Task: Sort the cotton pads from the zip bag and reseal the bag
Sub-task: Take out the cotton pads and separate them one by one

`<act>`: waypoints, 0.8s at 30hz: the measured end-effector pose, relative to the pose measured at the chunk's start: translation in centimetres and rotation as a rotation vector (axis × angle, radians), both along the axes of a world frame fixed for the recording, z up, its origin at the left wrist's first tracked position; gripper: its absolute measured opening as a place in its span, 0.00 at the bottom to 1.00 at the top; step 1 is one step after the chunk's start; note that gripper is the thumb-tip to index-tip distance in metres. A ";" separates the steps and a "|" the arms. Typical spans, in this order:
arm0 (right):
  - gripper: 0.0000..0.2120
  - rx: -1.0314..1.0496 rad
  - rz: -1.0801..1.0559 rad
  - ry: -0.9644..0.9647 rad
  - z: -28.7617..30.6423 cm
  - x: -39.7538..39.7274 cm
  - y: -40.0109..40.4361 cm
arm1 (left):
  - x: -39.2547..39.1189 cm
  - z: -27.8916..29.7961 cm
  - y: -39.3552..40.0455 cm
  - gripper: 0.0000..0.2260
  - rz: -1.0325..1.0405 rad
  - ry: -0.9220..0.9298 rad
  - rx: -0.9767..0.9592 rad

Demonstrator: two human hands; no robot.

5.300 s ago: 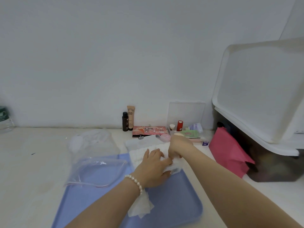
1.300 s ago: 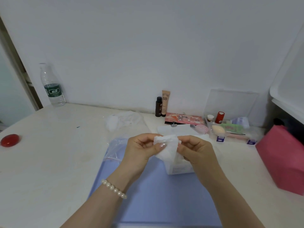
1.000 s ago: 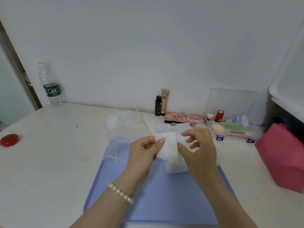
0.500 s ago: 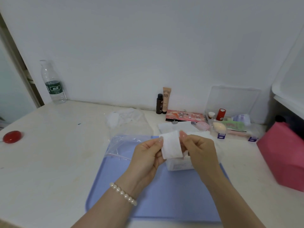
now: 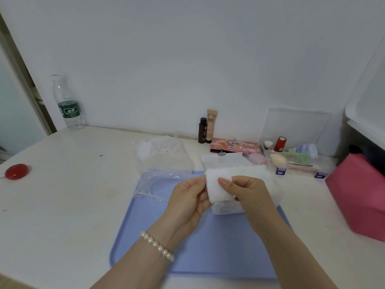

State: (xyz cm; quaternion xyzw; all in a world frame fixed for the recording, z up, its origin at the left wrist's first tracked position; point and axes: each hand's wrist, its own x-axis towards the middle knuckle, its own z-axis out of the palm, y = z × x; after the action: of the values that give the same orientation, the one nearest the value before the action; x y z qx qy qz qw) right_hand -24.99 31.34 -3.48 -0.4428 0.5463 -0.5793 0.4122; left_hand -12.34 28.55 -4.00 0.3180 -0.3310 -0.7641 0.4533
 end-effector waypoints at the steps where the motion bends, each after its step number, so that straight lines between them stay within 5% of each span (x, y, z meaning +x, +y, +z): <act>1: 0.08 0.002 -0.004 -0.004 0.0 0.0 0.0 | 0.0 0.0 0.0 0.13 0.001 0.000 0.006; 11: 0.18 -0.064 -0.087 0.099 -0.3 1.0 0.0 | -0.1 -0.3 0.1 0.10 -0.001 -0.016 -0.012; 18: 0.05 -0.097 -0.230 -0.104 0.4 -1.0 -0.2 | 0.7 -0.1 -0.7 0.08 0.024 0.064 0.075; 24: 0.08 0.135 0.001 -0.068 0.0 -1.2 -0.1 | 0.9 -0.2 -1.1 0.08 0.018 0.092 0.057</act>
State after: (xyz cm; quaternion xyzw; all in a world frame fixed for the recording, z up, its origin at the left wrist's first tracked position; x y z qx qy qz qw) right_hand -26.20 31.27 -3.48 -0.3945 0.5697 -0.5554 0.4598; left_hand -11.42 27.45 -4.18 0.2982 -0.2850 -0.7829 0.4658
